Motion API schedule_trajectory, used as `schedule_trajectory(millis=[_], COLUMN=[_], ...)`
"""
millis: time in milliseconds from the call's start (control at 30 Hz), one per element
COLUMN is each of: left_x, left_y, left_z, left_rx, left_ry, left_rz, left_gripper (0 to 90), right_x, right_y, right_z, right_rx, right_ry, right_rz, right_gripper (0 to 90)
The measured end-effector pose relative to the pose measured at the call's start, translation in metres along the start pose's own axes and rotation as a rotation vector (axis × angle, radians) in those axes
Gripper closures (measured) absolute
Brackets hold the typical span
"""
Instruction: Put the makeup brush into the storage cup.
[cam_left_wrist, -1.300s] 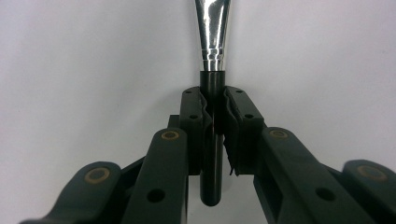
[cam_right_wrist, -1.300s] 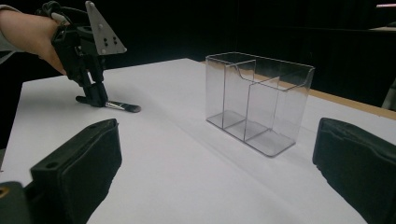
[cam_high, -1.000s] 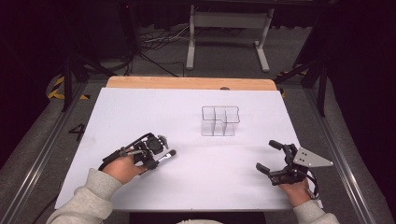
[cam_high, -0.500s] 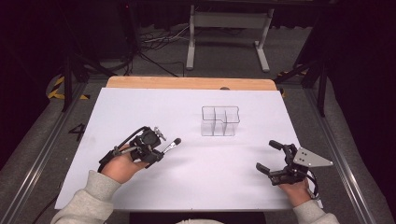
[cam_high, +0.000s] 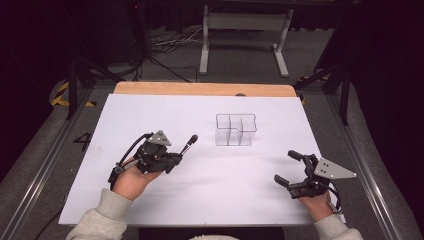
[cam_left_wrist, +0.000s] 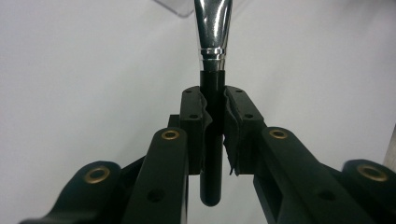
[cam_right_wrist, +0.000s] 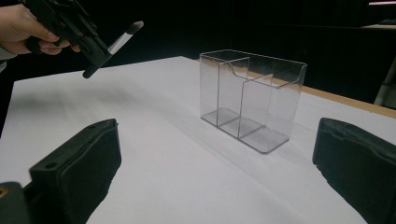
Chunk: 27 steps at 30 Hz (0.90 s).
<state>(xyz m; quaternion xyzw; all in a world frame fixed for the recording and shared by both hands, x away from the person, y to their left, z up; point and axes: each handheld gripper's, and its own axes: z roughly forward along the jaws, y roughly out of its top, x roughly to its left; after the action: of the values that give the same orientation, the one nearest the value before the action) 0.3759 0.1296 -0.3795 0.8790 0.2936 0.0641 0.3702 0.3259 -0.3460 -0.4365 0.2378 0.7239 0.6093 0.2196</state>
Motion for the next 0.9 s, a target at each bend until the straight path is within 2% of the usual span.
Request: schedule_trajectory(millis=[67, 200, 300, 333, 500, 633, 767, 900], left_x=[-0.001, -0.003, -0.004, -0.004, -0.007, -0.006, -0.004, -0.005], left_y=[-0.002, -0.003, -0.004, -0.004, -0.007, -0.011, -0.017, -0.020], left_z=[0.000, -0.001, -0.003, -0.003, -0.003, 0.001, 0.008, 0.014], left_rx=[-0.043, -0.079, -0.145, -0.145, -0.224, -0.266, -0.323, -0.381], left_ry=[-0.008, 0.005, -0.003, -0.003, 0.003, -0.016, -0.077, -0.113], left_rz=[0.006, 0.021, 0.018, 0.018, 0.056, 0.085, 0.082, 0.091], left_gripper=[78.9, 78.9, 78.9, 78.9, 78.9, 79.0, 79.0, 79.0], right_x=[0.000, 0.000, 0.000, 0.000, 0.000, 0.000, 0.000, 0.000], right_y=[0.000, 0.000, 0.000, 0.000, 0.000, 0.000, 0.000, 0.000], right_z=[0.000, 0.000, 0.000, 0.000, 0.000, 0.000, 0.000, -0.001], right_rx=[-0.001, 0.000, 0.000, 0.000, -0.002, -0.001, -0.002, 0.000], right_ry=[0.000, -0.001, 0.000, 0.000, 0.002, 0.002, 0.001, 0.000], right_rz=[0.000, 0.002, 0.001, 0.001, 0.000, 0.003, 0.001, 0.001], right_gripper=[1.7, 1.7, 1.7, 1.7, 1.7, 1.7, 1.7, 1.7])
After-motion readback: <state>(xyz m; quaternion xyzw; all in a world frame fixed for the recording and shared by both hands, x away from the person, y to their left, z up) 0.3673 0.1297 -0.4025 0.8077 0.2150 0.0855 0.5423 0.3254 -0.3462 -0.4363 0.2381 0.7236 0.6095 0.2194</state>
